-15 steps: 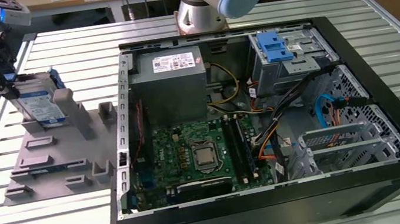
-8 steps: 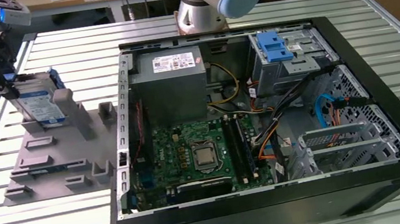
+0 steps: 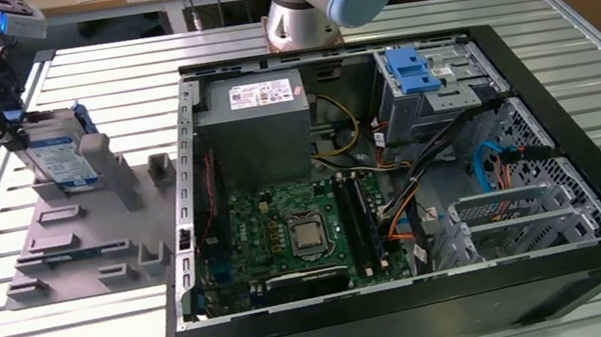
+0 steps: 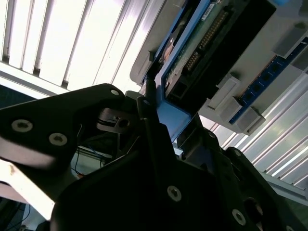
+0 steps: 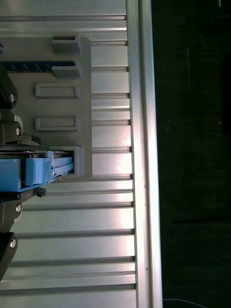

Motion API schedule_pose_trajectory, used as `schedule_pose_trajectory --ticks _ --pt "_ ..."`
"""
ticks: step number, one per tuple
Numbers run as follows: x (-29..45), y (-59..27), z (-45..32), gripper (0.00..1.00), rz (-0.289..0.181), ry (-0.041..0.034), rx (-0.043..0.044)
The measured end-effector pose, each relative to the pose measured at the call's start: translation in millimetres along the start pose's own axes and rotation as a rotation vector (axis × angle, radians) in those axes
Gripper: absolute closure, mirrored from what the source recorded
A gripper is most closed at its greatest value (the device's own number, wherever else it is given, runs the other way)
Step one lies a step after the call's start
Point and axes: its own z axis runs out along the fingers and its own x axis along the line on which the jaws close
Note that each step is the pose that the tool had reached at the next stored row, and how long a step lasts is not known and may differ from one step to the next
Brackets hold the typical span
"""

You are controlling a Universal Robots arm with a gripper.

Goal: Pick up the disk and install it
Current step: 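Pick up the disk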

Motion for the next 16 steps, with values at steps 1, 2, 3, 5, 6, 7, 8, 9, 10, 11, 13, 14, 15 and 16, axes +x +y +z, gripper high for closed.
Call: schedule_pose_trajectory --ticks 1,2,3,5,6,7,8,9,10,11,13,14,15,16 --pt "0.0 0.0 0.0 0.57 0.0 0.0001 -0.0001" --pt "0.0 0.0 0.0 0.57 0.0 0.0002 -0.0001" --pt "0.0 0.0 0.0 0.64 0.0 0.0003 0.0" --pt "0.0 0.0 0.0 0.64 0.0 0.0004 0.0" --pt "0.0 0.0 -0.1 0.64 0.0 0.0004 0.0" --pt "0.0 0.0 -0.5 0.64 0.0 0.0004 -0.0001" --pt "0.0 0.0 -1.0 0.64 0.0 0.0005 -0.0002" --pt "0.0 0.0 -1.7 0.64 0.0 0.0004 -0.0001" --pt "0.0 0.1 -2.7 0.64 0.0 0.0005 0.0" --pt "0.1 0.1 -3.7 0.64 0.0 0.0004 0.0" --pt "0.1 0.1 -5.9 0.64 0.0 0.0004 0.0001" --pt "0.1 0.1 -7.1 0.64 0.0 0.0004 0.0" --pt "0.2 0.1 -8.4 0.64 0.0 0.0004 0.0" --pt "0.2 0.1 -9.6 0.64 0.0 0.0004 0.0001"
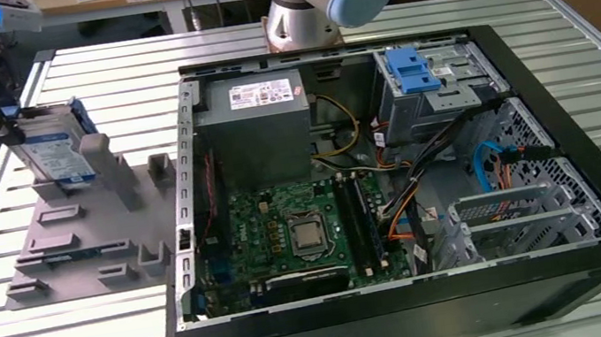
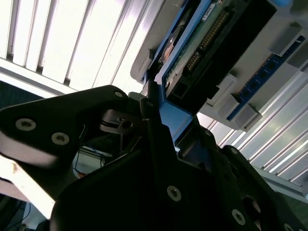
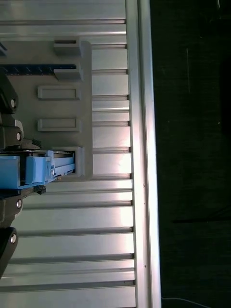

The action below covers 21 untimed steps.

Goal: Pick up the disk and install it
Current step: 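Pick up the disk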

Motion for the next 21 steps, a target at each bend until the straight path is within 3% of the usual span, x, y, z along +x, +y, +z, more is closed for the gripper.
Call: schedule_pose_trajectory --ticks 11,21 --pt "0.2 0.2 -12.1 0.64 0.0 0.0 0.0" --pt "0.3 0.3 -14.4 0.64 0.0 0.0003 -0.0006"
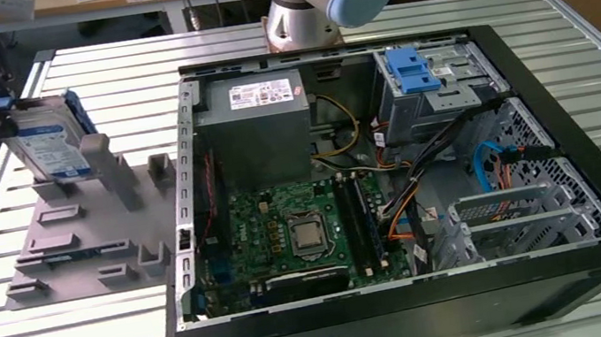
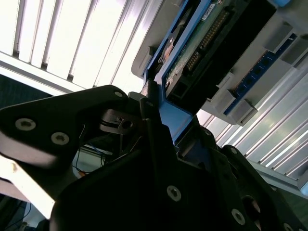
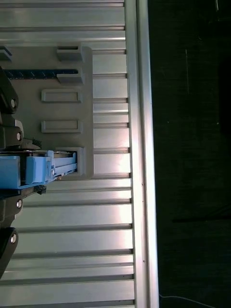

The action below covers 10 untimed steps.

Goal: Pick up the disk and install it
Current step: 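Pick up the disk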

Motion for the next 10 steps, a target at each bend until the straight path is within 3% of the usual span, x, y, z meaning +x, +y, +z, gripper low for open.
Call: schedule_pose_trajectory --ticks 10 --pt "0.2 0.2 -10.7 0.64 0.0 -0.001 0.0005"
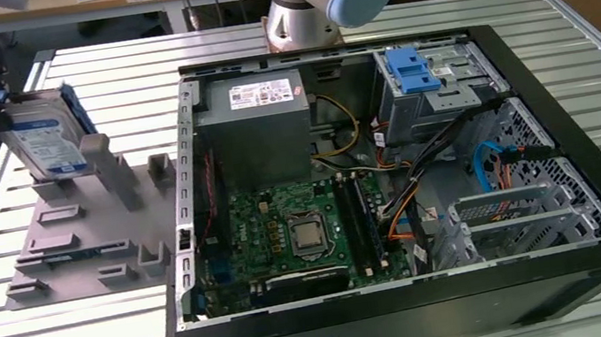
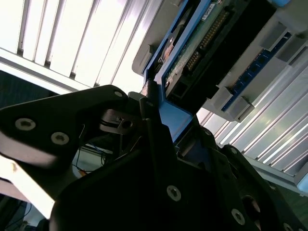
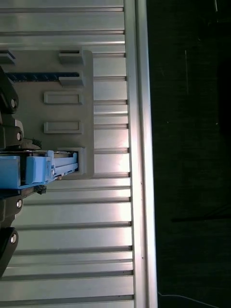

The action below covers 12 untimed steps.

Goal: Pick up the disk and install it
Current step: 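Pick up the disk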

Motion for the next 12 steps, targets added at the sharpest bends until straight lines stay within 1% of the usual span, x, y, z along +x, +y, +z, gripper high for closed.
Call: schedule_pose_trajectory --ticks 12 --pt "0.2 0.2 -13.1 0.64 0.0 -0.003 -0.0001"
